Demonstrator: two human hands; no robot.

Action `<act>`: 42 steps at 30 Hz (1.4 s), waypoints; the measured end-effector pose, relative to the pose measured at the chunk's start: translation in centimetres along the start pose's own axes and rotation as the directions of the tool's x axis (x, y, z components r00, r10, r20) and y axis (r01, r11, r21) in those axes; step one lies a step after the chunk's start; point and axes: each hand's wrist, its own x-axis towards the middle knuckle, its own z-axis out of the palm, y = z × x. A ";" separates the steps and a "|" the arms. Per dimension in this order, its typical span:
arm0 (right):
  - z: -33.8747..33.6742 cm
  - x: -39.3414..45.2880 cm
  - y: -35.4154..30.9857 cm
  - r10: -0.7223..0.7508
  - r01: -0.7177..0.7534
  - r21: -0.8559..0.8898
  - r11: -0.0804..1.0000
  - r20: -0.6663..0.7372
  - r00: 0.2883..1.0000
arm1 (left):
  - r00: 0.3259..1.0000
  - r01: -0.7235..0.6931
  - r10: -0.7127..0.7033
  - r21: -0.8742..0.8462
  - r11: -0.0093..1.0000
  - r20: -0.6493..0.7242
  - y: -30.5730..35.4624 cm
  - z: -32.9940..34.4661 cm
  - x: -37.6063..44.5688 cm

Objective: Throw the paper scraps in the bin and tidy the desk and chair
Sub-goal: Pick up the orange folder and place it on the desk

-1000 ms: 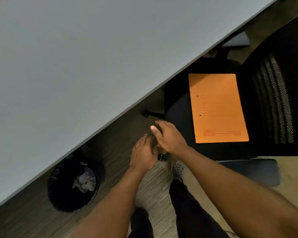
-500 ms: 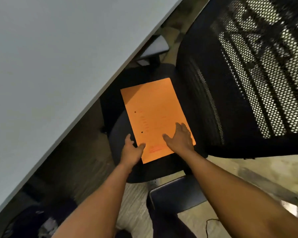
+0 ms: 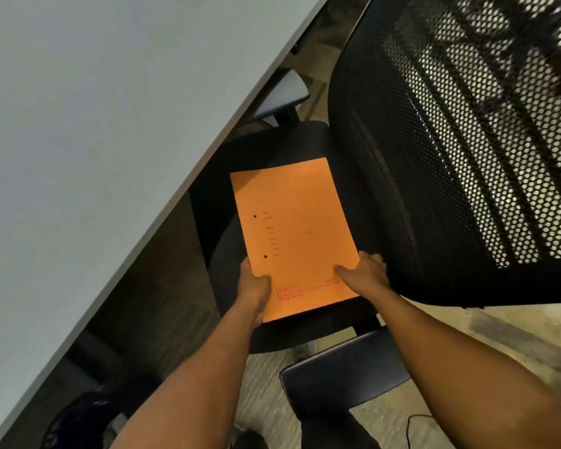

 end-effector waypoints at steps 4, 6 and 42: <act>-1.6 -1.4 0.6 0.022 -0.017 0.165 0.986 -0.028 0.999 | 0.999 0.038 -0.038 -0.011 0.999 0.010 1.8 -0.4 -2.3; -2.7 -2.5 0.5 0.014 -0.007 0.237 0.972 -0.025 1.000 | 0.998 0.043 -0.043 -0.001 0.999 0.047 2.9 -1.0 -3.6; 0.1 -34.5 -10.4 -0.665 0.660 0.398 0.637 -0.148 0.732 | 0.855 -0.472 0.415 -0.136 0.871 -0.311 -2.3 -25.1 -28.6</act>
